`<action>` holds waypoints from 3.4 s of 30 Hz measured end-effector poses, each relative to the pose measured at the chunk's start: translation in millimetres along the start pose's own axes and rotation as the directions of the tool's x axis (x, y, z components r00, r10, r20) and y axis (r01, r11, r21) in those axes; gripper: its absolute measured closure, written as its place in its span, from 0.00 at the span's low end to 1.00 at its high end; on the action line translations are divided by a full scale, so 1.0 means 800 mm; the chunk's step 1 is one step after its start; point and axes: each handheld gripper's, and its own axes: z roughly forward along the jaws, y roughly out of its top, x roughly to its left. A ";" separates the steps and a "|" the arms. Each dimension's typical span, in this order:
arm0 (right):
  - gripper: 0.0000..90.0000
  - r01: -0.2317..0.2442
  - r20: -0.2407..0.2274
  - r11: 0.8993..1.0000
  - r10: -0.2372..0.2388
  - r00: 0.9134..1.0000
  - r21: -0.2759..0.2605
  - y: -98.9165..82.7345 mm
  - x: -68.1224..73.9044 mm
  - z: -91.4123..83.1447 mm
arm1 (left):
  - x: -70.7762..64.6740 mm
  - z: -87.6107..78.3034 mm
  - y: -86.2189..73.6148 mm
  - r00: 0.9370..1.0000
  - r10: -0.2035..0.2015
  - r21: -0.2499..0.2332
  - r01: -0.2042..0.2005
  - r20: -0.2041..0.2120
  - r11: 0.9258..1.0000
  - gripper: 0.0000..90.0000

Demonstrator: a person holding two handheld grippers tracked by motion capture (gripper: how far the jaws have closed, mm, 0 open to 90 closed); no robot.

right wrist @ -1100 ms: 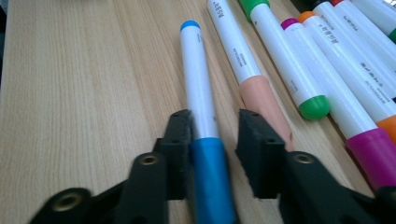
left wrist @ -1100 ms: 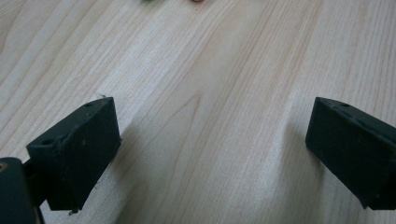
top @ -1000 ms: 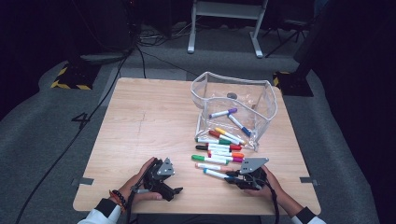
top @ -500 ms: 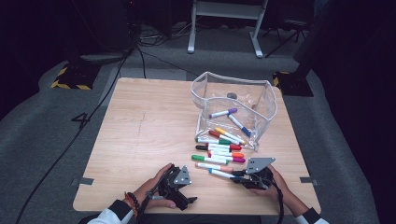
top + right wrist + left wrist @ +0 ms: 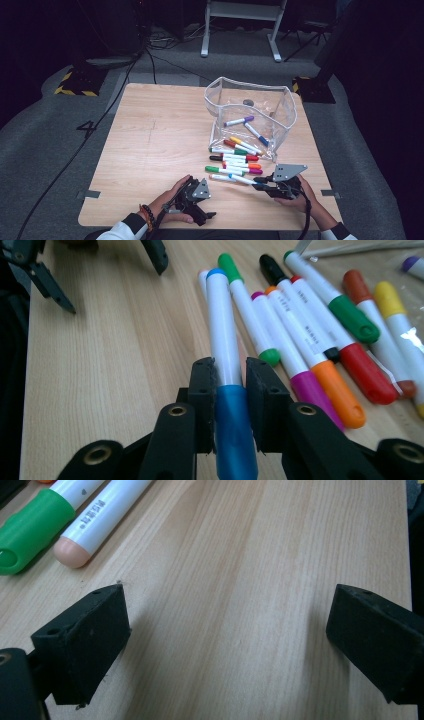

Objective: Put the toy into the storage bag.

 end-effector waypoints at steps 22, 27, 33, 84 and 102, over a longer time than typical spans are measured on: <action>0.83 0.101 0.061 0.991 -0.096 0.994 -0.088 0.108 -0.037 -0.073 | 0.006 0.003 0.003 1.000 -0.025 -0.001 0.025 -0.015 1.000 0.05; 0.83 0.124 0.091 0.988 -0.116 0.989 -0.092 0.141 -0.052 -0.083 | 0.007 0.002 0.002 1.000 -0.026 0.002 0.026 -0.016 1.000 0.05; 0.83 0.132 0.131 0.986 -0.118 0.984 -0.105 0.168 -0.075 -0.095 | 0.007 0.002 0.002 1.000 -0.022 0.001 0.022 -0.012 1.000 0.05; 0.68 -0.064 0.161 0.925 0.003 0.987 0.375 0.203 -0.183 -0.013 | 0.008 0.002 0.003 1.000 -0.016 0.000 0.016 -0.007 1.000 0.05; 0.46 -0.089 0.274 0.996 0.088 0.958 -0.009 0.179 -0.148 -0.099 | 0.025 -0.021 -0.024 0.998 -0.046 -0.005 0.045 -0.034 0.999 0.05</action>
